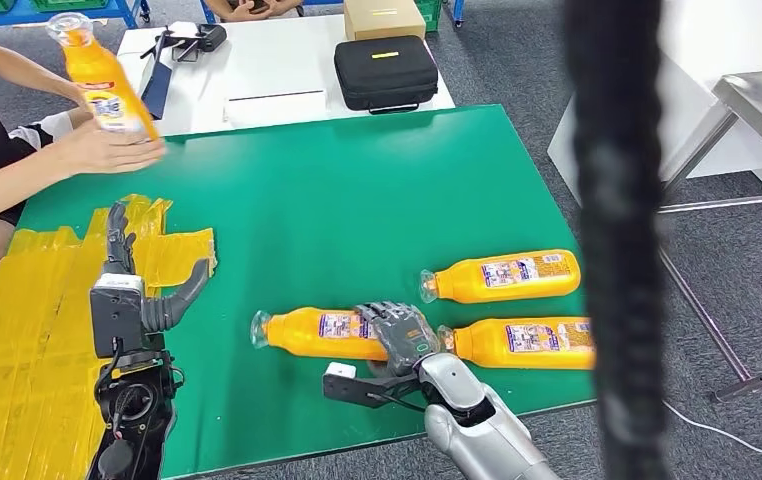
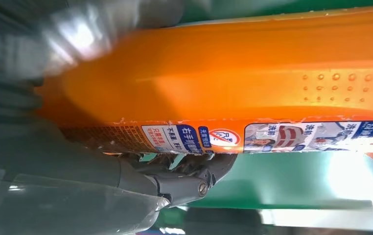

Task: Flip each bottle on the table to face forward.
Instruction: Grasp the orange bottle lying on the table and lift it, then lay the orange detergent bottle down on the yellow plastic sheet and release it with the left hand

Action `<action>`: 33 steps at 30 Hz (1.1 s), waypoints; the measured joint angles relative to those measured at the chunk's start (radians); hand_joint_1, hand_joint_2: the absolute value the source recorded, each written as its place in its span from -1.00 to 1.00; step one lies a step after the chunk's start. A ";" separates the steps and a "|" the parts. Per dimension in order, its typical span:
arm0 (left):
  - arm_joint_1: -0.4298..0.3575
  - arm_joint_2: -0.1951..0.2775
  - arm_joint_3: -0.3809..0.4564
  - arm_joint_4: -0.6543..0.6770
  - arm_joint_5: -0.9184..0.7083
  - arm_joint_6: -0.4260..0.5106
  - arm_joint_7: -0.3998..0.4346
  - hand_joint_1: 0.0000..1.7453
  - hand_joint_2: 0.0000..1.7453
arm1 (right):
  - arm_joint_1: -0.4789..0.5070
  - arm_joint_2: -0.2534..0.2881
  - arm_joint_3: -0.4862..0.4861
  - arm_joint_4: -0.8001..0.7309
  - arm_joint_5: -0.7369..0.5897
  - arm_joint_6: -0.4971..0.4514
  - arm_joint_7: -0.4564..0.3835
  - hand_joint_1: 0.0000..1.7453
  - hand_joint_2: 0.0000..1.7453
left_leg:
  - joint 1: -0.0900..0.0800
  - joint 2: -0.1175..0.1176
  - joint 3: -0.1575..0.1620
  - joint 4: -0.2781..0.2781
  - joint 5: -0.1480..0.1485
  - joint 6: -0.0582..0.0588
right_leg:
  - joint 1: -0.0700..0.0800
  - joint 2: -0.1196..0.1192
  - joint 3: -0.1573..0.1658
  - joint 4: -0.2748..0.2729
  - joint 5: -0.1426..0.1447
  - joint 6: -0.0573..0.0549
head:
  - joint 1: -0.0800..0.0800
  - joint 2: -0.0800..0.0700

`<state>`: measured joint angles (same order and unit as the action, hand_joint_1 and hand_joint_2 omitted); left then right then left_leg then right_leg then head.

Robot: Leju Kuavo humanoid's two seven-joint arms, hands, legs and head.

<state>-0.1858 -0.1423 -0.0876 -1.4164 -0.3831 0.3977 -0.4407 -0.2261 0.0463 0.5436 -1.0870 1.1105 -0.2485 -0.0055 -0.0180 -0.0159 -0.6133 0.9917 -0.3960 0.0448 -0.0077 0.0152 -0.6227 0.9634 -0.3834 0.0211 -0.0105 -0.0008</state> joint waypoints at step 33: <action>0.023 0.040 -0.197 -0.103 0.271 -0.491 0.056 -1.00 1.00 | 0.069 0.069 -0.256 -0.169 -0.798 -0.289 -0.530 1.00 1.00 | 0.000 0.000 -0.008 0.000 -0.001 0.000 | 0.000 0.000 -0.007 0.000 0.000 0.001 | 0.000 0.000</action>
<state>-0.1624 -0.1027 -0.2850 -1.5196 -0.1121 -0.0932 -0.3844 -0.1574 0.1150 0.2873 -1.2562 0.3129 -0.5371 -0.5353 -0.0180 -0.0160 -0.6213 0.9920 -0.3972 0.0447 -0.0079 0.0151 -0.6299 0.9636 -0.3836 0.0218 -0.0105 -0.0008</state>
